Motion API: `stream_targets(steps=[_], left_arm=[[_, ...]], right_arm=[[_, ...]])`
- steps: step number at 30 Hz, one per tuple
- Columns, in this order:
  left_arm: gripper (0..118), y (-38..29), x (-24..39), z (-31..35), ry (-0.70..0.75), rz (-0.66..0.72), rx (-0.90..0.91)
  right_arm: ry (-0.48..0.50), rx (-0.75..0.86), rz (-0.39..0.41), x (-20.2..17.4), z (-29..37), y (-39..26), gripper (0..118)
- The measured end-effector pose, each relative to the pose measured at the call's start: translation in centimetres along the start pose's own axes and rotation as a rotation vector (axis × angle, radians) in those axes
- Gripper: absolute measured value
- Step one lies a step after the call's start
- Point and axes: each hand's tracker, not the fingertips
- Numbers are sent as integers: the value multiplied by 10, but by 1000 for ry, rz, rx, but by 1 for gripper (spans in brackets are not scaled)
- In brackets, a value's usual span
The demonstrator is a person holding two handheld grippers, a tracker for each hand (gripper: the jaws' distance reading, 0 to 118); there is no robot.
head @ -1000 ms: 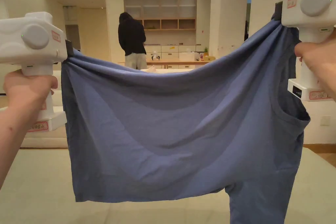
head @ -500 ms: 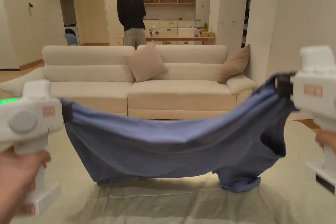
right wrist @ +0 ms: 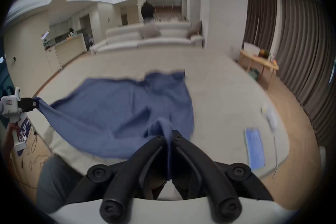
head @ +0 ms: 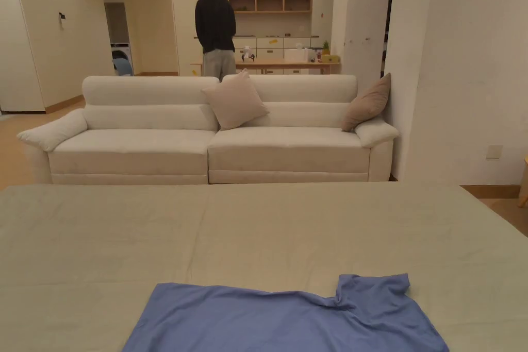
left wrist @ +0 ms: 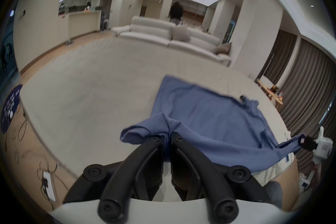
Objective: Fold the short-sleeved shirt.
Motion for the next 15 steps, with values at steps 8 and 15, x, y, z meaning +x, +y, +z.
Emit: stream_targets(steps=[8,15], left_arm=[[6,-67,-27,-41,51,28,-286],[95,-40,-35,2,-55,269,-230]], right_arm=[[40,-318,42,8,-65,-80,2],[108,-179,-136,20,-15,-37,64]])
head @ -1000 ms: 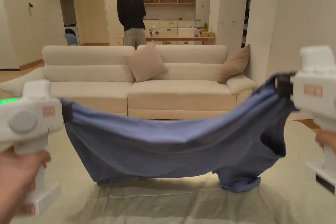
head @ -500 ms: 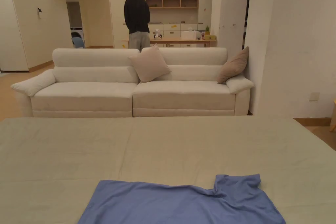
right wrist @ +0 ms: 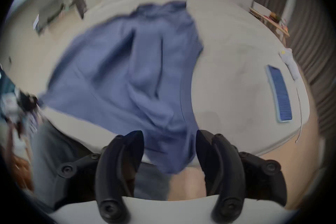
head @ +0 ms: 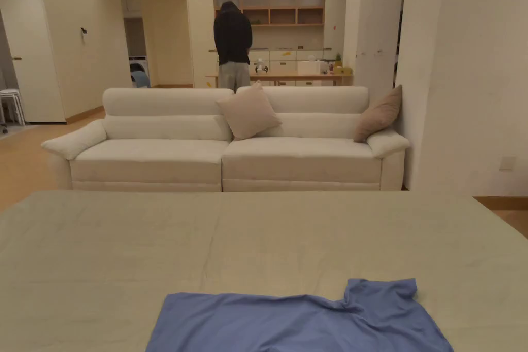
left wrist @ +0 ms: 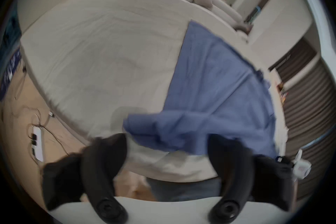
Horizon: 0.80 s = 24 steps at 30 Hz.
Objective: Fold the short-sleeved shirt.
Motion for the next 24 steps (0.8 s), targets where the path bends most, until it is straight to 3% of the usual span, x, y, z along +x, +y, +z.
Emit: stream_targets(steps=[2,5,6,7,8,9,10,12,13,14,15,16,17,20,24], left_arm=[[99,18,21,58,-176,6,239],[99,31,58,126,-325,-38,526],[101,33,74,144,-342,-66,598],[103,35,89,163,-343,-104,668],[103,37,104,182,-297,-159,674],[100,36,112,190,-260,-210,684],[92,26,131,200,-173,-325,775],[37,21,149,207,-11,-443,845],[10,20,156,207,37,-489,833],[2,26,151,197,50,-520,826],[1,27,152,195,32,-509,820],[0,31,151,190,-11,-496,794],[0,35,152,185,-14,-485,778],[0,66,143,149,-101,-377,672],[0,128,144,78,-168,-321,538]], right_arm=[[179,444,-72,-8,79,30,68],[283,835,-119,-26,155,61,118],[296,999,-134,-32,172,63,117],[277,1062,-145,-37,188,70,118],[309,1104,-146,-44,198,74,118],[280,1083,-131,-46,203,76,118],[264,1047,-119,-50,208,79,118],[148,961,-83,-58,208,83,116],[111,944,-58,-61,206,82,110],[82,948,-20,-64,202,79,80],[60,965,26,-67,198,75,29],[-35,961,40,-73,191,75,0],[-81,922,34,-74,186,78,0],[85,858,-49,-71,176,88,0],[168,831,-139,-56,156,95,0]])
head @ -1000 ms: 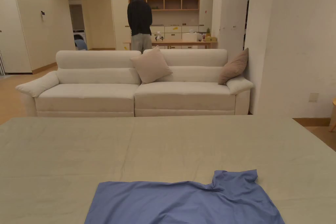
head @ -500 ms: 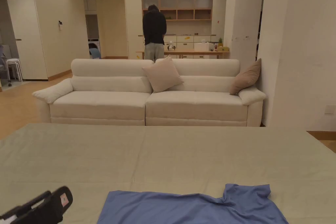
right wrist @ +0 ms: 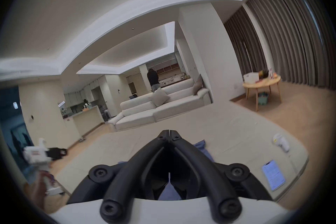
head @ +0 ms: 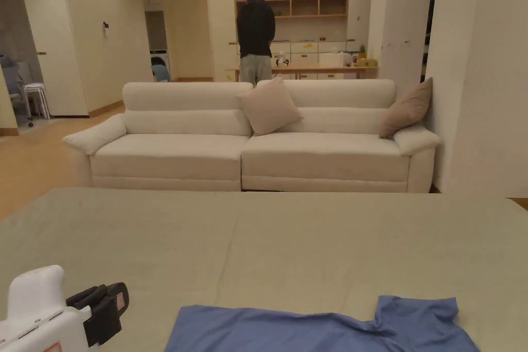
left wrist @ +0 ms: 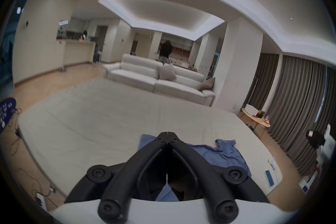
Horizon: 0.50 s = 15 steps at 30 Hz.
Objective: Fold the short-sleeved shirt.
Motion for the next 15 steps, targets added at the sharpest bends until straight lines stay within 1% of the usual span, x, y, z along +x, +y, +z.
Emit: stream_targets(steps=[1,2,3,4,6,7,8,9,10,11,12,13,14,15], left_arm=[[0,3,-8,-29,-25,16,-56],[0,6,-19,-67,-32,40,-111],[0,7,-28,-103,-34,65,-177],[0,7,-38,-139,-8,73,-231],[0,2,-64,-218,-45,141,-367],[0,0,-73,-249,-27,162,-411],[0,-1,-79,-275,-28,143,-473],[0,-4,-85,-311,-10,99,-573],[8,-10,-85,-332,51,35,-607],[48,-16,-83,-353,114,-47,-629],[88,-25,-85,-377,177,-112,-680],[115,-32,-88,-389,184,-129,-714],[116,-39,-91,-396,167,-134,-739],[116,-44,-93,-410,188,-114,-737]], right_arm=[[16,10,-37,5,-5,-3,0],[1,15,-65,10,-11,-8,0],[-6,14,-44,13,-18,-11,0],[-26,7,-26,7,-27,-4,0],[-98,-37,65,9,-49,-13,0],[-107,-56,78,11,-59,-19,0],[-117,-78,79,9,-72,-18,0],[-119,-105,61,12,-85,-25,0],[-100,-135,41,16,-94,-32,0],[-96,-143,21,18,-102,-40,0],[-99,-151,21,20,-113,-44,0],[-104,-164,30,20,-118,-49,0],[-116,-191,47,19,-125,-56,0],[-116,-211,54,19,-129,-63,0]])
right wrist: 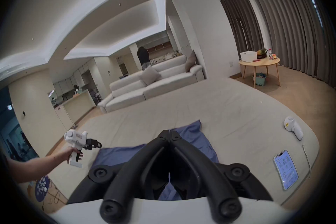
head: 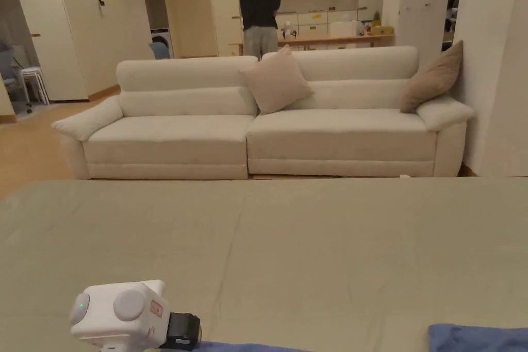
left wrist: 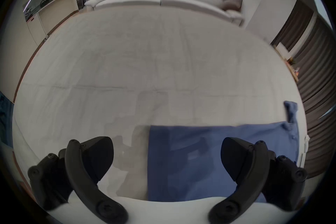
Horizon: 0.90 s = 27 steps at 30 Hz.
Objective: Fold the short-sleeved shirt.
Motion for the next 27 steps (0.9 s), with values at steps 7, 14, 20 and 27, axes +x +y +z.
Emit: stream_targets(steps=[7,14,20,27], left_arm=[[88,-17,17,-25,28,-21,-22],[4,-33,31,11,-73,-47,-7],[4,-33,42,47,-169,-34,186],[4,-34,73,109,-240,-112,240]], right_arm=[[-5,-89,11,3,-19,-18,0],[-10,-103,-23,18,-28,-21,0],[-60,-170,21,55,-94,-4,0],[-38,-476,146,115,-246,-2,116]])
